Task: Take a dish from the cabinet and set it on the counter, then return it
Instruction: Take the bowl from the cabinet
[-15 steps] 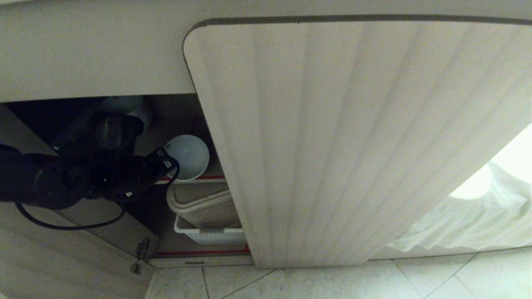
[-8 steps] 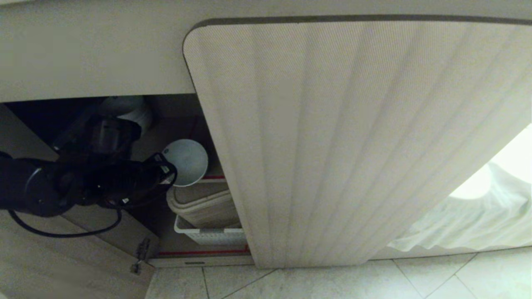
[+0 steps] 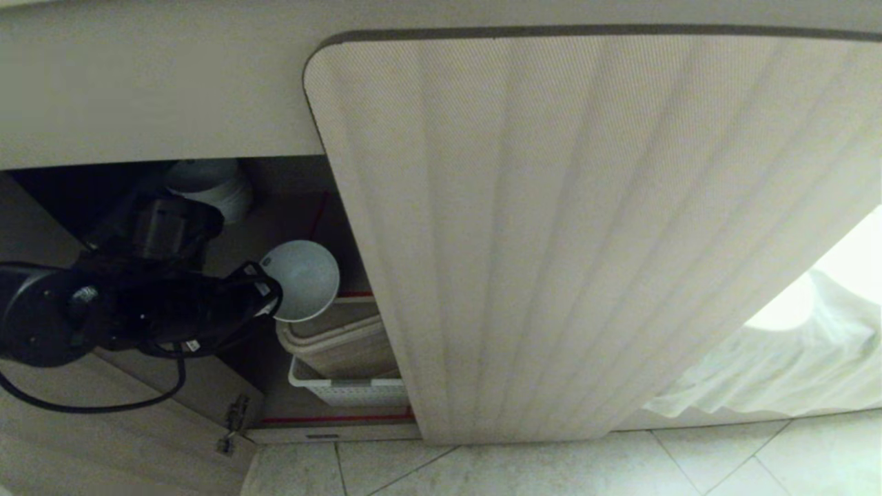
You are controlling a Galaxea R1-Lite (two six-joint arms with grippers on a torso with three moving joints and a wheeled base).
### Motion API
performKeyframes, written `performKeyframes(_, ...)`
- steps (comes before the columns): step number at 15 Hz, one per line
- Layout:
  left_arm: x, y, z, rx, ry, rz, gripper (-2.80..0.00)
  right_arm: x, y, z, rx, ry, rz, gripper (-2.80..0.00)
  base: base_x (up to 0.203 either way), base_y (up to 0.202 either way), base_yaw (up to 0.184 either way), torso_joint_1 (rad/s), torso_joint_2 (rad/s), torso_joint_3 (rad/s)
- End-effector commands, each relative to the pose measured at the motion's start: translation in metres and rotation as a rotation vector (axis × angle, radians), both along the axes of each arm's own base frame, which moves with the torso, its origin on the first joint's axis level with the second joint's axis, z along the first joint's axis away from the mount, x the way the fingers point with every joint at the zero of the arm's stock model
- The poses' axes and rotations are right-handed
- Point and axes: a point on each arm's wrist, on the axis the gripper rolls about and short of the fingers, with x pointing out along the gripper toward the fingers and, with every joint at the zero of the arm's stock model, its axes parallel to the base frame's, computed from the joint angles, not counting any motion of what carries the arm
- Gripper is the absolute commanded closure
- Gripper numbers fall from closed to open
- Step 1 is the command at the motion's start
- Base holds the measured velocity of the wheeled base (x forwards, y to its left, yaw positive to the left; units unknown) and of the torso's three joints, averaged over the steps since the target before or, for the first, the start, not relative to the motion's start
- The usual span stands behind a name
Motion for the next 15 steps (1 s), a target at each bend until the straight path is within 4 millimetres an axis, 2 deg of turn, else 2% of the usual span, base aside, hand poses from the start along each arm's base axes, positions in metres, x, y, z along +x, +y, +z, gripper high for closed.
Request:
performKeyframes(1,-0.004,0.000,0.003,-0.005,-0.005,0.000,0.00,0.000,0.000,0.000,0.000,0.000,0.000,0.00,0.000,0.000,0.000,0.000,0.00,0.000)
performKeyframes(13,-0.024,-0.003,0.013,-0.071,0.024,0.023,0.00,0.000,0.000,0.000,0.000,0.001,0.000,0.00,0.000,0.000,0.000,0.000,0.00,0.000)
performKeyframes(15,-0.034,-0.003,0.009,-0.071,0.037,0.013,0.00,0.000,0.000,0.000,0.000,0.000,0.000,0.00,0.000,0.000,0.000,0.000,0.00,0.000)
